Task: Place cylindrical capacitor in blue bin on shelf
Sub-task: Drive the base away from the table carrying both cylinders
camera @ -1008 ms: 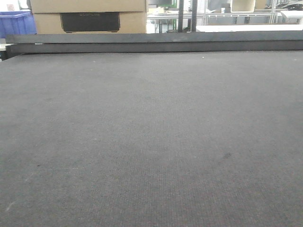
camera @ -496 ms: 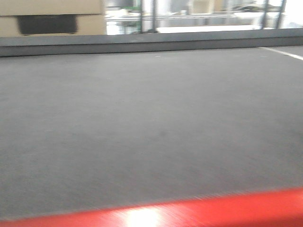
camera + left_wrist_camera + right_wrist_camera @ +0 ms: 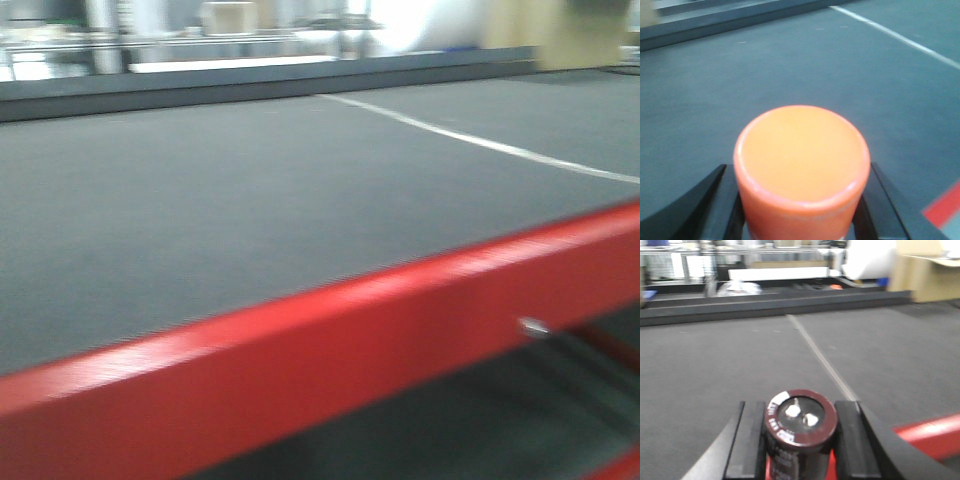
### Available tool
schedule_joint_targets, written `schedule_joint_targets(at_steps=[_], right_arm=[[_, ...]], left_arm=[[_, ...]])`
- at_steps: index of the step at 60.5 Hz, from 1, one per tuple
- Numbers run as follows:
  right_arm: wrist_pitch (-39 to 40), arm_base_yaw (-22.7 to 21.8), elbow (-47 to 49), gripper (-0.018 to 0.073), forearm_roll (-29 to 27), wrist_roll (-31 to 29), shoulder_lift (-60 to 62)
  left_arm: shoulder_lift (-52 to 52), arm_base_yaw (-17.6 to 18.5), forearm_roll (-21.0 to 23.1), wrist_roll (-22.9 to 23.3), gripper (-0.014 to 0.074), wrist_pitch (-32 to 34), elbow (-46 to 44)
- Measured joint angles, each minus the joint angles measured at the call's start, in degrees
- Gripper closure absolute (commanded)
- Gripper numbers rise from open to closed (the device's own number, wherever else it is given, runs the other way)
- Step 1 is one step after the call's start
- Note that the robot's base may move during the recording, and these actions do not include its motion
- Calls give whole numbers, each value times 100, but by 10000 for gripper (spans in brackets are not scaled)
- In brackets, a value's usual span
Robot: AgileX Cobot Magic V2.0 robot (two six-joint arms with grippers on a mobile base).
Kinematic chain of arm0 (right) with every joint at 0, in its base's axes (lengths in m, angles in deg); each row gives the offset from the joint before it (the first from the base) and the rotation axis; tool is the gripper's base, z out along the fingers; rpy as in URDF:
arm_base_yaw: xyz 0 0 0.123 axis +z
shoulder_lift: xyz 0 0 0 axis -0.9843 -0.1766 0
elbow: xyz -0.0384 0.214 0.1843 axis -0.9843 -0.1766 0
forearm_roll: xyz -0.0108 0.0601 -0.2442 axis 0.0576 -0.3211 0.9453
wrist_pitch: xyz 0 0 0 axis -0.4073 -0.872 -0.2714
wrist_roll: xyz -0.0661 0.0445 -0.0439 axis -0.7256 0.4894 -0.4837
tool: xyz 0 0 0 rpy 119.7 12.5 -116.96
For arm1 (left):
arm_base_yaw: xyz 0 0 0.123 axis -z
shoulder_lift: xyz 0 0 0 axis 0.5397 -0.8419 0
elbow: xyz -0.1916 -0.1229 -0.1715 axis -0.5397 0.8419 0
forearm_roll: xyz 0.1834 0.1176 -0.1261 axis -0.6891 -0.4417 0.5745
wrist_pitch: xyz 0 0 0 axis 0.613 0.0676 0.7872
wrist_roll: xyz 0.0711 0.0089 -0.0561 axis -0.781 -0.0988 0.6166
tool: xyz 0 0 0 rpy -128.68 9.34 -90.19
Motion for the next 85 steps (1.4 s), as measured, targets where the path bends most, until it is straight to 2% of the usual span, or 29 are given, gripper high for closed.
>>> schedule_joint_targets(at_steps=[85], right_arm=[[0,0,0,708,0,0,0]], left_arm=[[0,0,0,0,707,0,0]])
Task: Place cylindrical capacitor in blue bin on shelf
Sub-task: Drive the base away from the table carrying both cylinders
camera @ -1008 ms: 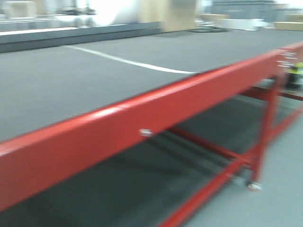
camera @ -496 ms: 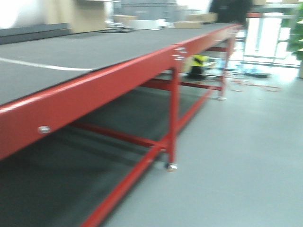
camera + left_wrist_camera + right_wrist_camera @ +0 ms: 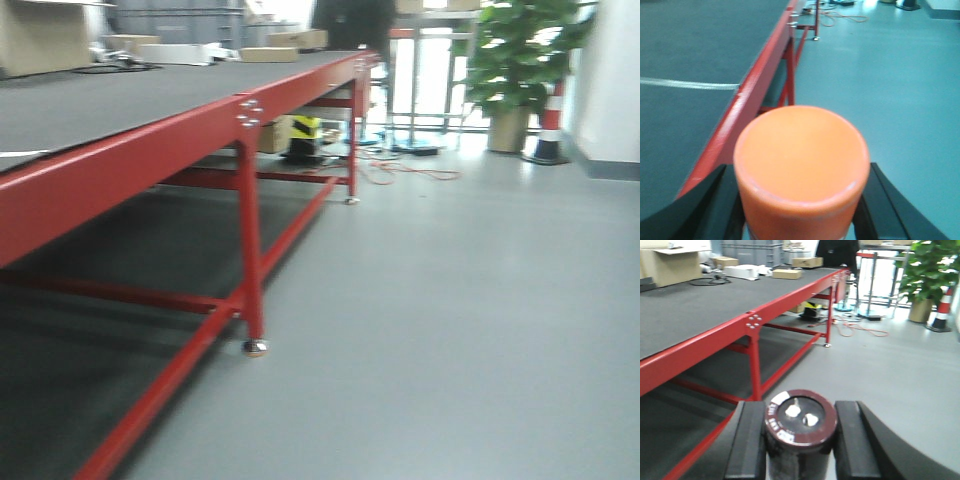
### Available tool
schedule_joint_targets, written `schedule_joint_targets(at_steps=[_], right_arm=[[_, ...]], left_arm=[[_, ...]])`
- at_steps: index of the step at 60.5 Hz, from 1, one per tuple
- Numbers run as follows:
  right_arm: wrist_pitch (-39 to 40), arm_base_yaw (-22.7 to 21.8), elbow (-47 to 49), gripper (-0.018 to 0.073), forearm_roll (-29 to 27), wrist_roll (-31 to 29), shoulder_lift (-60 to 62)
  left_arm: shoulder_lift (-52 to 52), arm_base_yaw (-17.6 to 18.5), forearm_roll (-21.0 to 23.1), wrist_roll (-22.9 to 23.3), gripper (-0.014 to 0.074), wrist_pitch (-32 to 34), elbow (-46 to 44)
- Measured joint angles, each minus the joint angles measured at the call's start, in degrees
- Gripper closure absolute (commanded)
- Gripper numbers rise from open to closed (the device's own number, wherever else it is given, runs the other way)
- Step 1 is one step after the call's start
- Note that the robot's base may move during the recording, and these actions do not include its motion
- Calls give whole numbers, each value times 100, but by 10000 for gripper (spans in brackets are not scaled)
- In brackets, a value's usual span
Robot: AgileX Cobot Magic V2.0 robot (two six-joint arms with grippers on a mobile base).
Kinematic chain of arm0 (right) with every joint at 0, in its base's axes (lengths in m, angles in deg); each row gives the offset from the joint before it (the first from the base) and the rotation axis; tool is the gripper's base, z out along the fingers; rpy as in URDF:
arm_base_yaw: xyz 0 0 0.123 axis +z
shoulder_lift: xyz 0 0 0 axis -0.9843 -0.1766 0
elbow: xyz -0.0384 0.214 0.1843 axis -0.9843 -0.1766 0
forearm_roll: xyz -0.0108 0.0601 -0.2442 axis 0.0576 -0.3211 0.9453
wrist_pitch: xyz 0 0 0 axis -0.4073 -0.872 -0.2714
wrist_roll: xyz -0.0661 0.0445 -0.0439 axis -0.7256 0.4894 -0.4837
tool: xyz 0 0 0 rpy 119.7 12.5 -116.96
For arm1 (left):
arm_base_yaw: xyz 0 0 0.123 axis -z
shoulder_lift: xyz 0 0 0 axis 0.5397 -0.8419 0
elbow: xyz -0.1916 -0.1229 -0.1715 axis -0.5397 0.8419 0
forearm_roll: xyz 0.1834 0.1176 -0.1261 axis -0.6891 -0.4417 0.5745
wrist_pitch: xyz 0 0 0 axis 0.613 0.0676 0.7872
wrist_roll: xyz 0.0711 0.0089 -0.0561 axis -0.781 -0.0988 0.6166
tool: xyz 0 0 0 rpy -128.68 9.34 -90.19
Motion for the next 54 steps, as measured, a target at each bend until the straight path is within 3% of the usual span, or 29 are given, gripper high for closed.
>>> schedule_joint_targets(at_steps=[54], right_arm=[[0,0,9,708,0,0,13]], left_arm=[[0,0,0,0,707,0,0]])
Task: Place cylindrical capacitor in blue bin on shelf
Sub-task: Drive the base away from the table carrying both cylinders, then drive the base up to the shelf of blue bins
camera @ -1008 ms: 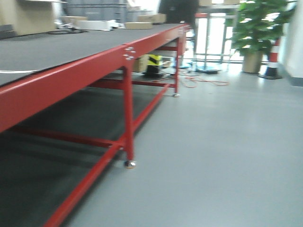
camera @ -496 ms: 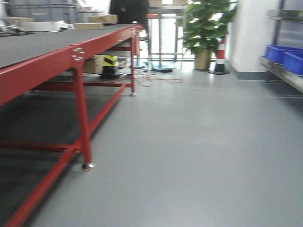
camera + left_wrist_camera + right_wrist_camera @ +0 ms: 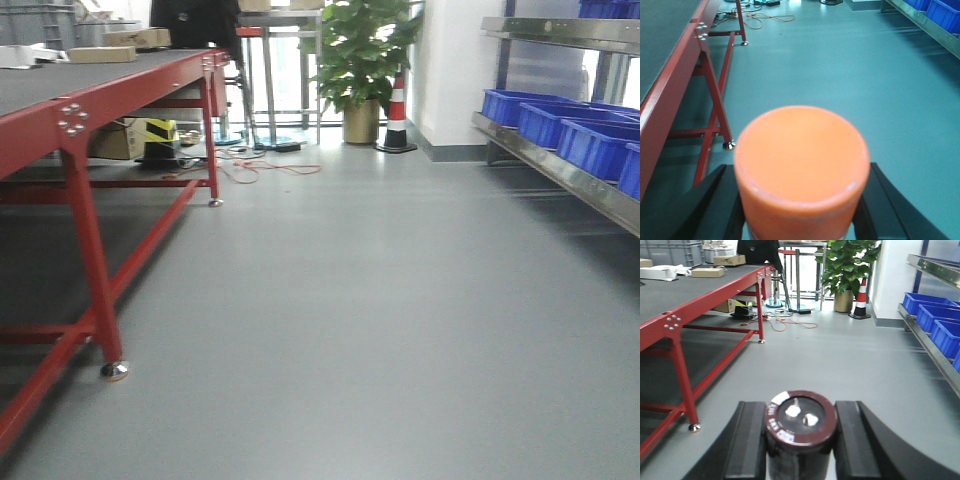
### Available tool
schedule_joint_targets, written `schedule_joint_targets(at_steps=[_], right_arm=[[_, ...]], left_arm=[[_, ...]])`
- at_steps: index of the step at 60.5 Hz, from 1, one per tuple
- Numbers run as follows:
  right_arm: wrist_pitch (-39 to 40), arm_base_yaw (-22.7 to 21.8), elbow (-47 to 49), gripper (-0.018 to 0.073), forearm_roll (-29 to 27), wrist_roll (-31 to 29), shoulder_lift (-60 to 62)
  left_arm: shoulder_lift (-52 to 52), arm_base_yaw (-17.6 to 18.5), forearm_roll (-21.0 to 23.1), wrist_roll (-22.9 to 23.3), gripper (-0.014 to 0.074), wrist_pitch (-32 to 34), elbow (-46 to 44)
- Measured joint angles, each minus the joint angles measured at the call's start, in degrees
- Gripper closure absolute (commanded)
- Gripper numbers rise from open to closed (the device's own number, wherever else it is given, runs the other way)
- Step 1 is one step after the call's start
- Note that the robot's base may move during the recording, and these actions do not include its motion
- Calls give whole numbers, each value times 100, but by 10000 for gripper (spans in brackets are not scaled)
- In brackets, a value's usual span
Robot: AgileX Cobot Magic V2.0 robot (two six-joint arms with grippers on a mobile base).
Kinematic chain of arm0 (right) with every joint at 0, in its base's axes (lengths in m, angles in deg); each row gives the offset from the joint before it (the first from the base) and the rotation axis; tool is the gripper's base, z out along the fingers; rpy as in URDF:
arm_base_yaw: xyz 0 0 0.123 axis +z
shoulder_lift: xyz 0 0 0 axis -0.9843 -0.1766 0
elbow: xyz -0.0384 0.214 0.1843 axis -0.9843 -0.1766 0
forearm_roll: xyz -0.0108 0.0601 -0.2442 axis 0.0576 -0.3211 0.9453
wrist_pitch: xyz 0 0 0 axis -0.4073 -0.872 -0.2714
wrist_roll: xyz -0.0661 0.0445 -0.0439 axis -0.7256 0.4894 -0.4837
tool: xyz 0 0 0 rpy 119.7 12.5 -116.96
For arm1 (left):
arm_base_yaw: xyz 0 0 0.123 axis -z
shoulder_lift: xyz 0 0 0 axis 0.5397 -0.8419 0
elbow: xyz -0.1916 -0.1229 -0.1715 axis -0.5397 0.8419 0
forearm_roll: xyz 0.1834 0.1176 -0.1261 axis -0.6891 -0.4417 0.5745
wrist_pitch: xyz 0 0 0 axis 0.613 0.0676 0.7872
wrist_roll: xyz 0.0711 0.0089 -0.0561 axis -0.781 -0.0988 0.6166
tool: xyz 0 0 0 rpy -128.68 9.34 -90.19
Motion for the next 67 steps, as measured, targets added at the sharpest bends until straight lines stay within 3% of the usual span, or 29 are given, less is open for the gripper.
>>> schedule_joint_targets(at_steps=[67], right_arm=[[10,0,0,708,0,0,0]], left_arm=[[3,0,0,0,707,-8,0]])
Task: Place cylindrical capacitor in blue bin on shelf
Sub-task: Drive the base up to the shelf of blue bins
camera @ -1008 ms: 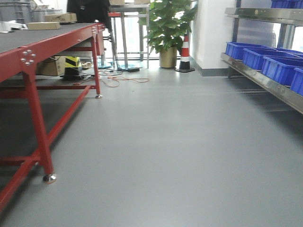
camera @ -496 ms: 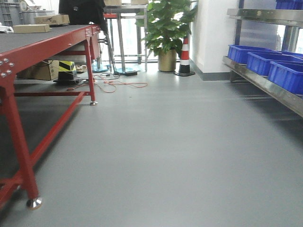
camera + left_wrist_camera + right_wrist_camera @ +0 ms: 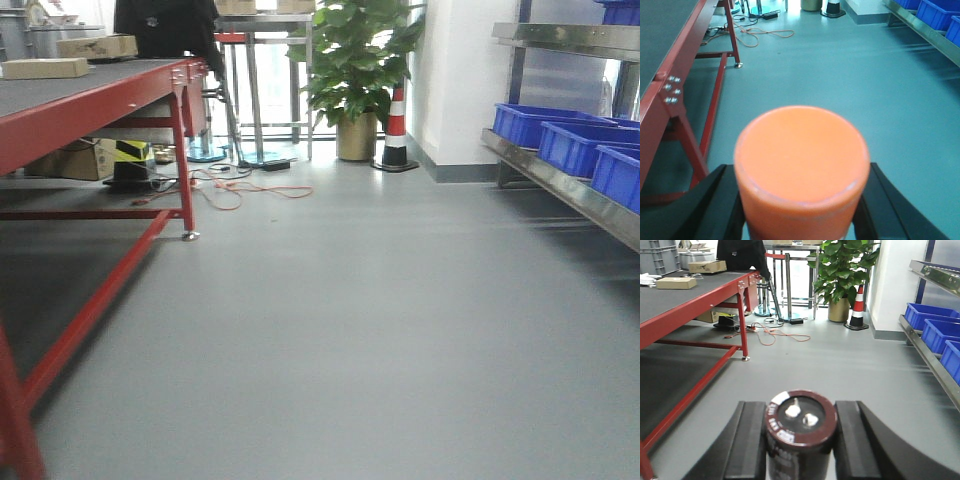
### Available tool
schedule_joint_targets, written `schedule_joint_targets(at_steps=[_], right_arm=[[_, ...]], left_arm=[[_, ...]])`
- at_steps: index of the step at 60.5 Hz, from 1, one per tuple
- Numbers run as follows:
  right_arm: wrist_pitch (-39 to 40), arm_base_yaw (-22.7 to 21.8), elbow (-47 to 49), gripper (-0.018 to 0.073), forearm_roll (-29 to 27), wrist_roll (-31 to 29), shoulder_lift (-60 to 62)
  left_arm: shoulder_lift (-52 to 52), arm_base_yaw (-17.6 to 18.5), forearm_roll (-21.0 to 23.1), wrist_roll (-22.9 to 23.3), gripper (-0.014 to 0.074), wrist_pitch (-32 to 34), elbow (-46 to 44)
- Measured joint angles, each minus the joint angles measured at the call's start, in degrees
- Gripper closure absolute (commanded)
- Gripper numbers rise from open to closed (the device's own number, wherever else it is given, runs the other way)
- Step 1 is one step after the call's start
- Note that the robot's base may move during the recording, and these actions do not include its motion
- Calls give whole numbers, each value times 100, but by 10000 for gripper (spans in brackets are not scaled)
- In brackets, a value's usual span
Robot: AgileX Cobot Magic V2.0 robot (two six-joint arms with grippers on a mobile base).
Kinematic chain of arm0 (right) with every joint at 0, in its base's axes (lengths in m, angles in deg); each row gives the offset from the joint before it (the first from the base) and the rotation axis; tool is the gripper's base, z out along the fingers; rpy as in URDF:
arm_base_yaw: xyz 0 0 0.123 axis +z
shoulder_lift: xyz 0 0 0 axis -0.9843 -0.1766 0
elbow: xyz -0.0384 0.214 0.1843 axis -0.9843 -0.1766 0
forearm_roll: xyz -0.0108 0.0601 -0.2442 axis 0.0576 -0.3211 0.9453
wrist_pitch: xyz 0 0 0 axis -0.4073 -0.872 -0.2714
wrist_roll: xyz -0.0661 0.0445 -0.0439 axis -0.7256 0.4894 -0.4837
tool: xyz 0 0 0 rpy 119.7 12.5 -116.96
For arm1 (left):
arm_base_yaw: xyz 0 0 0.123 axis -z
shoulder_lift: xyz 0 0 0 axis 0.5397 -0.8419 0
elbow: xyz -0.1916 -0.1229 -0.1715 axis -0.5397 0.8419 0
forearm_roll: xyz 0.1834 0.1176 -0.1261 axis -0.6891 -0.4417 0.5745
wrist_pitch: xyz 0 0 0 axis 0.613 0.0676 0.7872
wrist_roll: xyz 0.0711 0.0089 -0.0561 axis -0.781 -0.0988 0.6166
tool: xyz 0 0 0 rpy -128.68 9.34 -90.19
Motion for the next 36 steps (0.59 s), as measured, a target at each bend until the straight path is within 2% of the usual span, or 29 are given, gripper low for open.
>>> schedule_joint_targets(at_steps=[36], right_arm=[[11,0,0,708,0,0,0]], left_arm=[[0,0,0,0,707,0,0]])
